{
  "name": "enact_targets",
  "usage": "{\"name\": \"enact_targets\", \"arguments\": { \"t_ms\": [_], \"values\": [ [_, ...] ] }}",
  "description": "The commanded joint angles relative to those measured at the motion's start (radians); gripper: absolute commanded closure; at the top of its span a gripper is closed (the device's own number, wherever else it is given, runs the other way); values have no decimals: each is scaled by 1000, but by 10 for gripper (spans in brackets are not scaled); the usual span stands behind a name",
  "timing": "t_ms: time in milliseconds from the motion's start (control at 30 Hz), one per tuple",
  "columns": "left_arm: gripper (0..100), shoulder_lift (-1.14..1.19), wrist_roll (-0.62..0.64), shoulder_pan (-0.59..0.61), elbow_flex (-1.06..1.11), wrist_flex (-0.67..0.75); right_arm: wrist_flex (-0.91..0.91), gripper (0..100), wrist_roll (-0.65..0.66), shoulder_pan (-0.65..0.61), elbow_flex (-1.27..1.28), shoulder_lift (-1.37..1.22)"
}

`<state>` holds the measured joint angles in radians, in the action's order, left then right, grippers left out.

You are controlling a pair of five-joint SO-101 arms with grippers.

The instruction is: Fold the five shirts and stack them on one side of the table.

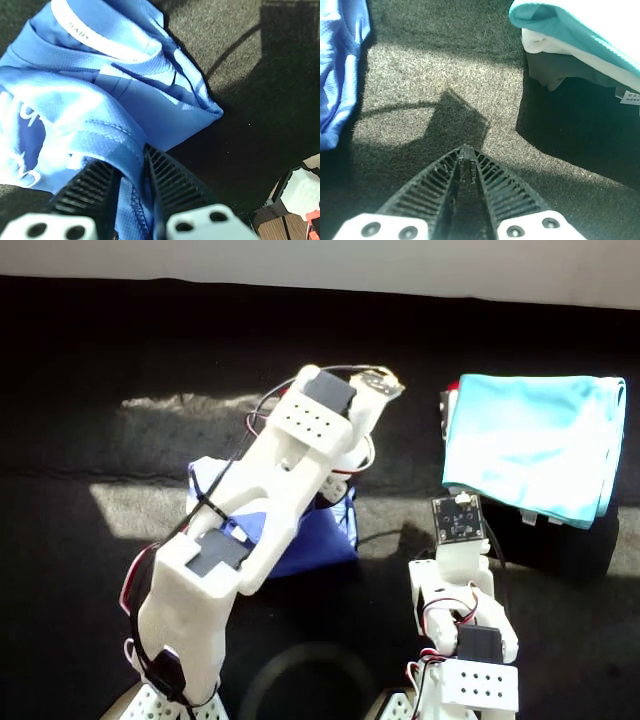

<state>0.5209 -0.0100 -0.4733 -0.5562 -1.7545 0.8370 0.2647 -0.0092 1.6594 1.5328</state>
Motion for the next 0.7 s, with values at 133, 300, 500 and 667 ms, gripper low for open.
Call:
{"name": "enact_targets", "arguments": {
  "t_ms": [133, 300, 500, 667],
  "values": [
    [793, -13, 11, 5, -101, -14, -5, 991, -9, 7, 114, 8],
    [790, -125, 8, 70, -96, -14, -5, 991, -9, 7, 114, 8],
    [966, -239, 3, 237, -1, -11, -5, 991, -9, 7, 114, 8],
    [989, -179, -43, 242, 154, -2, -5, 991, -9, 7, 114, 8]
  ]
}}
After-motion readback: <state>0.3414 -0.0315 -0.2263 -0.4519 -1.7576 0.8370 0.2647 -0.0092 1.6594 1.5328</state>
